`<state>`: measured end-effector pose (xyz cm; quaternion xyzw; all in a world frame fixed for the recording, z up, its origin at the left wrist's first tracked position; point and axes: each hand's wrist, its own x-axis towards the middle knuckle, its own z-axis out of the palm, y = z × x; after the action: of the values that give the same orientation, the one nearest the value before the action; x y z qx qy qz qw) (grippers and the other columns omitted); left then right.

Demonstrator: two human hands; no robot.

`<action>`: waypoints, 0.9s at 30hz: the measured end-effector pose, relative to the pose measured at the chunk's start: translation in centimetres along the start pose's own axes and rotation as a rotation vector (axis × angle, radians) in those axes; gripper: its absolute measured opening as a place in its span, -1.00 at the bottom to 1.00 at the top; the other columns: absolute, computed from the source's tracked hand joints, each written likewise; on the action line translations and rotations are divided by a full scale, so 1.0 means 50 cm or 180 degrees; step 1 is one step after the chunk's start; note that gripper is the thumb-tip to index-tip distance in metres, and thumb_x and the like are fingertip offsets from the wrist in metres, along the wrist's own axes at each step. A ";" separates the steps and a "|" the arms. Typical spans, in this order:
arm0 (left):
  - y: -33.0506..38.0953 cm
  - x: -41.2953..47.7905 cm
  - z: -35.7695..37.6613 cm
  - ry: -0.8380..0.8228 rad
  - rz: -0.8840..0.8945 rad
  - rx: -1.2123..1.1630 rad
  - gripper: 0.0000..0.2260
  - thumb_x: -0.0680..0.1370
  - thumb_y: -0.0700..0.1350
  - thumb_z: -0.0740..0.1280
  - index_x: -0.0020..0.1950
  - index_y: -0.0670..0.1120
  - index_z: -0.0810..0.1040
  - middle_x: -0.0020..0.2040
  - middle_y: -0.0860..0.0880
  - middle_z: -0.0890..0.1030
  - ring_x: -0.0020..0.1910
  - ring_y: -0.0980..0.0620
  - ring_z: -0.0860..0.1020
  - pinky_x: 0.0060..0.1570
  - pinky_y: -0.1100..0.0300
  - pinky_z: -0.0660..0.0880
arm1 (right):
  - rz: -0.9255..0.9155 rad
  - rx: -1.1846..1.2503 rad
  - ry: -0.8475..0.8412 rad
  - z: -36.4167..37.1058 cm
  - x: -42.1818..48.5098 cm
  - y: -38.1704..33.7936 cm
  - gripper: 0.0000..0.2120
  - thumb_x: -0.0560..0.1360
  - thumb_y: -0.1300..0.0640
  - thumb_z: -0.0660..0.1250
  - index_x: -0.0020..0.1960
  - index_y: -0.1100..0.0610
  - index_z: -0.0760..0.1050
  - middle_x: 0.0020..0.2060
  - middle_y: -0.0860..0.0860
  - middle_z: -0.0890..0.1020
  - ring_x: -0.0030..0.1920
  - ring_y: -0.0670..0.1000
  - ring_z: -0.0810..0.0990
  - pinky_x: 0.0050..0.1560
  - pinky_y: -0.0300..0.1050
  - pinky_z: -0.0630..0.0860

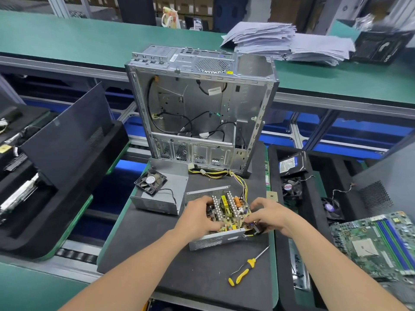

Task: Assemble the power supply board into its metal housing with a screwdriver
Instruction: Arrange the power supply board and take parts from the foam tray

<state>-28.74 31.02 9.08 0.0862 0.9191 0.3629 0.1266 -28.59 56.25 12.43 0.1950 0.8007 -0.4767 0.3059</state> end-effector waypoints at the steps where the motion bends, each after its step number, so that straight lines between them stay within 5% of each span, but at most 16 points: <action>1: -0.001 -0.005 -0.003 0.0037 -0.0021 -0.0032 -0.30 0.31 0.16 0.60 0.38 -0.04 0.52 -0.06 0.23 0.54 -0.11 0.25 0.54 -0.17 0.47 0.38 | -0.0021 -0.0006 -0.0035 0.000 0.001 -0.003 -0.57 0.41 0.22 0.61 0.20 0.10 0.52 0.04 0.14 0.65 -0.21 0.03 0.68 -0.37 -0.19 0.58; 7: -0.003 -0.030 -0.018 0.0314 -0.0093 -0.0219 -0.24 0.16 0.25 0.52 0.33 0.04 0.54 -0.05 0.31 0.51 -0.06 0.44 0.47 -0.19 0.61 0.34 | -0.0031 -0.0005 -0.0218 0.007 0.017 -0.015 -0.53 0.37 0.24 0.64 0.19 0.08 0.53 -0.12 0.12 0.68 -0.43 -0.05 0.64 -0.33 -0.16 0.60; 12: -0.009 -0.041 -0.027 0.0371 -0.0182 -0.0290 -0.28 0.12 0.30 0.51 0.24 0.11 0.50 -0.01 0.29 0.51 0.00 0.37 0.49 -0.15 0.57 0.35 | -0.0083 -0.0150 -0.0328 0.011 0.028 -0.024 -0.55 0.36 0.18 0.64 0.17 -0.03 0.56 0.11 0.14 0.67 -0.16 0.04 0.67 -0.27 -0.16 0.60; 18: -0.040 -0.053 -0.029 0.0391 -0.0276 -0.0272 -0.25 0.19 0.25 0.56 0.32 0.05 0.47 0.17 0.17 0.54 0.08 0.24 0.52 0.04 0.38 0.42 | -0.0065 -0.0274 -0.0451 0.033 0.043 -0.029 -0.52 0.37 0.14 0.65 0.21 -0.04 0.56 0.00 0.08 0.66 -0.07 0.03 0.63 -0.24 -0.16 0.55; 23: -0.046 -0.065 -0.026 0.0435 -0.0261 -0.0305 -0.20 0.19 0.29 0.53 0.37 0.05 0.49 0.14 0.25 0.51 0.10 0.29 0.50 -0.07 0.60 0.31 | 0.0147 -0.0289 -0.0403 0.054 0.050 -0.020 -0.49 0.28 0.11 0.64 0.16 0.01 0.53 -0.12 0.10 0.54 -0.16 0.04 0.49 -0.40 -0.24 0.45; 27: -0.053 -0.068 -0.029 0.0474 -0.0248 -0.0352 -0.23 0.19 0.25 0.56 0.36 0.07 0.50 0.07 0.29 0.51 0.07 0.29 0.53 -0.09 0.59 0.35 | 0.0081 -0.0302 -0.0443 0.058 0.052 -0.025 -0.43 0.18 0.06 0.64 0.15 0.00 0.54 -0.02 0.09 0.64 -0.08 0.04 0.59 -0.19 -0.16 0.47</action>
<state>-26.08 27.32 8.88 0.0161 0.9072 0.4133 0.0765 -30.39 53.16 10.43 0.1568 0.7967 -0.4467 0.3758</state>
